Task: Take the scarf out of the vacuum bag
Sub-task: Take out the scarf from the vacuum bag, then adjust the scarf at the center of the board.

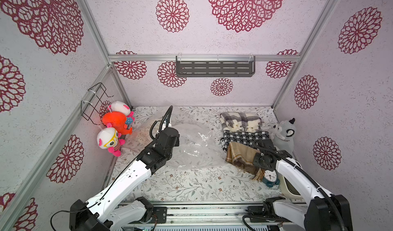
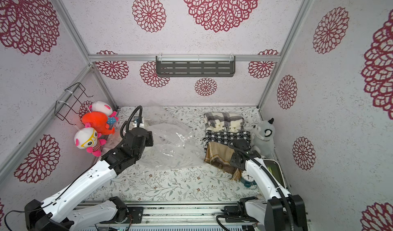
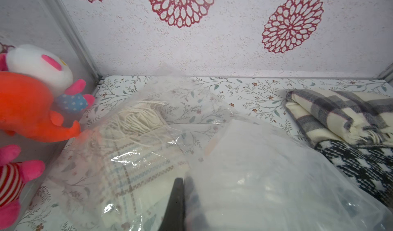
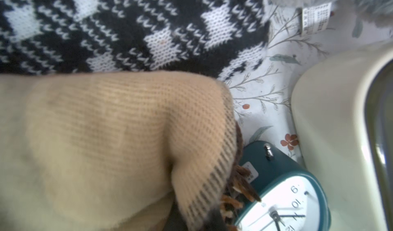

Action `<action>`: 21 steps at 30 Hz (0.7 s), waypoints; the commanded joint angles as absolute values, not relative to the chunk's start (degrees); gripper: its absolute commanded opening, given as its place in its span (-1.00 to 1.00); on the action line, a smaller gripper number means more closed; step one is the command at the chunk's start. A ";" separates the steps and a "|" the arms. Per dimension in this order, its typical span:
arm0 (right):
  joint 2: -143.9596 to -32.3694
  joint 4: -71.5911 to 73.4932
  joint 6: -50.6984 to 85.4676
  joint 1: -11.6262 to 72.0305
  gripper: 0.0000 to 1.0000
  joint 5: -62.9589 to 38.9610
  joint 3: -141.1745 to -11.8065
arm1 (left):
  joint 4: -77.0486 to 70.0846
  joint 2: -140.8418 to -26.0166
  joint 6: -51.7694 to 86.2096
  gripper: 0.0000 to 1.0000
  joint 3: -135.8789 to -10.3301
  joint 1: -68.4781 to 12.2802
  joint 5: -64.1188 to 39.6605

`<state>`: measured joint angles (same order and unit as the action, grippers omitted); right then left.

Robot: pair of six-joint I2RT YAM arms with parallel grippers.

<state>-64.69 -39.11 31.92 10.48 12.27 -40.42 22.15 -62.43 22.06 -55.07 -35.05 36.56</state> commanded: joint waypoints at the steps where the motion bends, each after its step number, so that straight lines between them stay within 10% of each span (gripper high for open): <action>1: -66.95 -41.28 31.01 9.93 -1.00 14.63 -41.81 | 21.14 -59.53 21.46 -1.00 -55.33 -34.19 39.10; 8: -61.91 -37.18 29.05 9.93 -0.94 8.69 -40.43 | 20.02 -60.49 21.86 -1.00 -54.93 -34.19 34.96; 12: -59.39 -36.02 29.49 11.34 0.14 4.87 -41.20 | 19.47 -60.94 22.20 -1.00 -55.41 -34.19 34.30; 21: -61.72 -43.33 30.49 13.08 0.47 15.29 -49.66 | 16.12 -63.47 23.26 -1.00 -55.04 -34.28 28.64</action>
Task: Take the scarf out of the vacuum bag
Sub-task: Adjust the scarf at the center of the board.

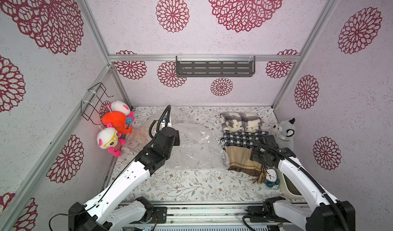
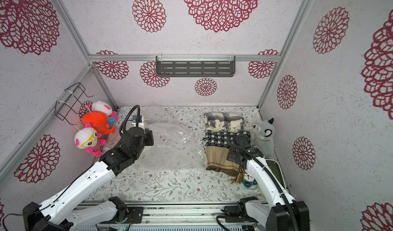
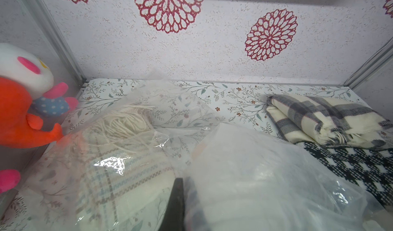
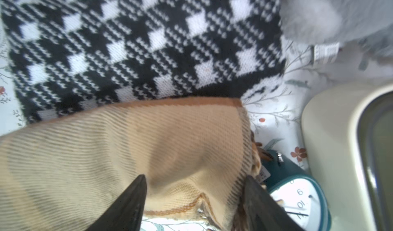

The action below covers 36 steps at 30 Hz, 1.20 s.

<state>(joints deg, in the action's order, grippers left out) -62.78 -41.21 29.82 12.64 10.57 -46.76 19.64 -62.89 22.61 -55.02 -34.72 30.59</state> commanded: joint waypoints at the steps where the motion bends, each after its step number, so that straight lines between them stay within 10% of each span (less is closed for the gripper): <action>1: -61.90 -43.36 30.42 13.37 0.47 15.62 -51.09 | 15.99 -63.60 23.27 -1.00 -55.00 -34.34 28.33; 16: -81.69 -19.29 31.94 22.75 0.43 6.44 -54.00 | 16.34 -65.20 22.98 -1.00 -55.01 -34.28 27.74; 36: -80.50 -14.63 32.65 28.63 0.17 3.20 -38.00 | 16.00 -64.78 23.37 -1.00 -54.98 -34.36 25.56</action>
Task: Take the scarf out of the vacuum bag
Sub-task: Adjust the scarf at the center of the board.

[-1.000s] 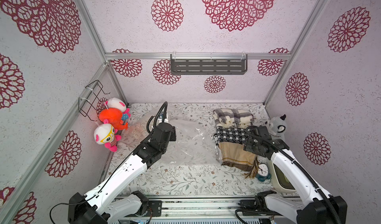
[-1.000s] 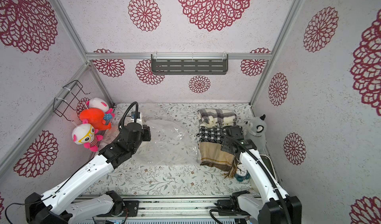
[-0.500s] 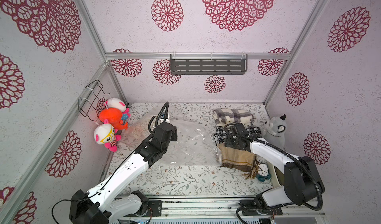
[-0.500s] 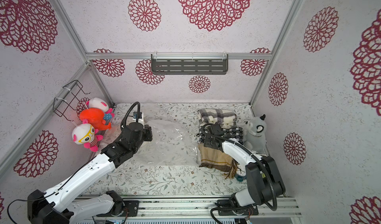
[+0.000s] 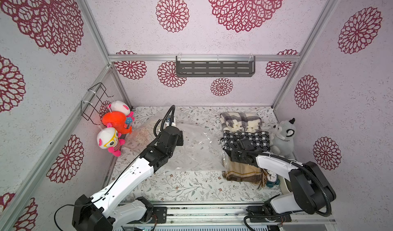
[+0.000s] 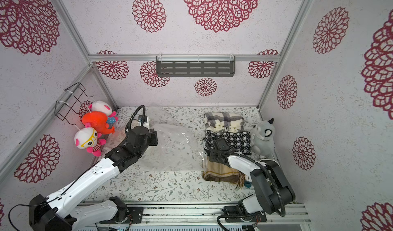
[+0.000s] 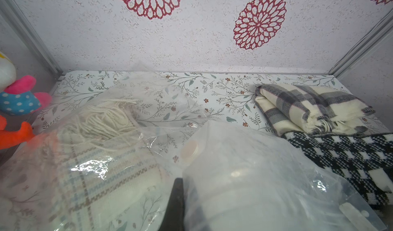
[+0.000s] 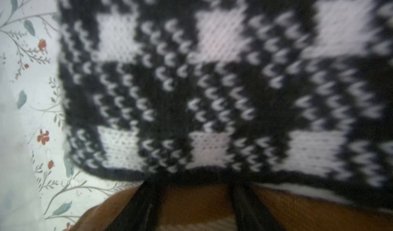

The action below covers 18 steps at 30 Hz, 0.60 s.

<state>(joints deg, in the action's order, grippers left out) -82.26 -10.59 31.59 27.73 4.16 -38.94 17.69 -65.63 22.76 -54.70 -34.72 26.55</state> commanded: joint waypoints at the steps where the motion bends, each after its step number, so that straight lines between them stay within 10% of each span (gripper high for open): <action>1: -80.09 -14.84 31.99 28.11 0.22 4.69 -38.80 | 15.82 -64.94 23.36 -1.00 -55.08 -34.39 25.21; 18: -62.01 -7.35 33.48 33.32 0.22 -3.90 -43.50 | 17.62 -70.39 22.80 -1.00 -63.41 -39.18 19.45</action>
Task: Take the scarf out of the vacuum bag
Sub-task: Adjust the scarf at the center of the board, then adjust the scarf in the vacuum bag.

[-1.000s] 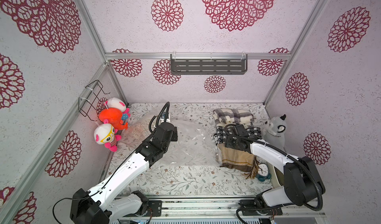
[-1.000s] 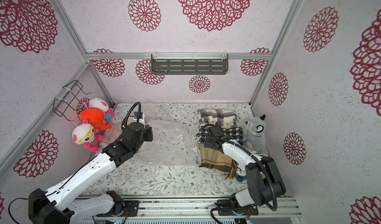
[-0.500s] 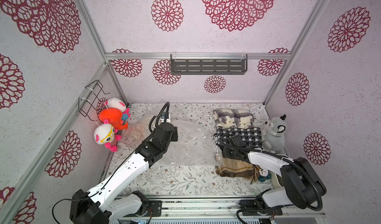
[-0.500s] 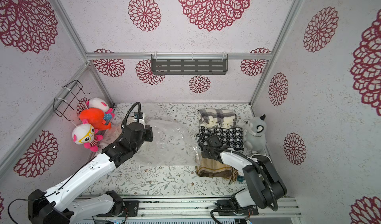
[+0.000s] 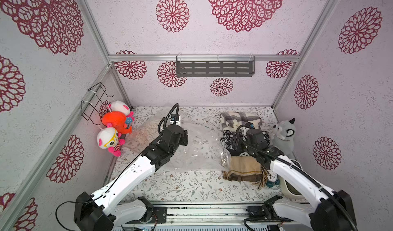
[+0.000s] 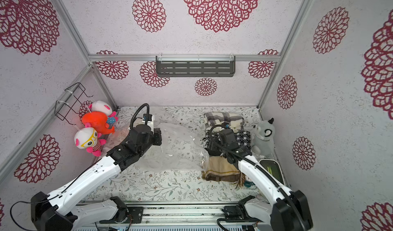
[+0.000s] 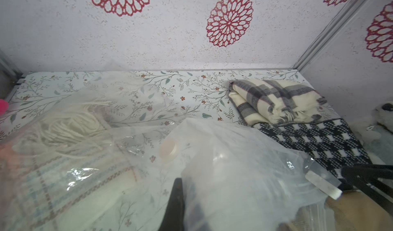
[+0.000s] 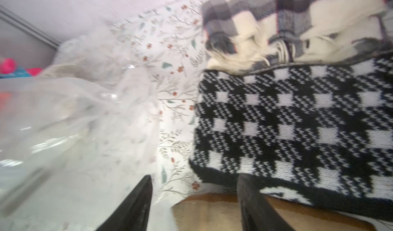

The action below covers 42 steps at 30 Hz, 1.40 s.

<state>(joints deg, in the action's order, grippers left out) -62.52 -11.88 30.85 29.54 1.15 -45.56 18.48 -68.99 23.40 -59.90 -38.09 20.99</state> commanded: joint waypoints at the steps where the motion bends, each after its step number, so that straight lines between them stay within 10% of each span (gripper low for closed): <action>1: -62.88 -4.31 34.95 35.49 0.18 -6.10 -42.50 | 18.32 -71.39 22.65 -1.00 -65.13 -39.57 19.55; 17: -88.42 16.24 38.81 50.94 -0.06 -5.08 -49.67 | 28.52 -87.59 19.78 -1.00 -84.61 -45.85 25.72; 30: -100.54 28.62 42.48 42.01 -0.03 -13.38 -49.14 | 30.63 -69.74 20.99 -1.00 -72.72 -43.16 28.44; 42: -122.72 22.26 43.27 48.78 0.21 -14.05 -79.55 | 27.95 -75.56 19.93 -1.00 -78.70 -47.02 21.99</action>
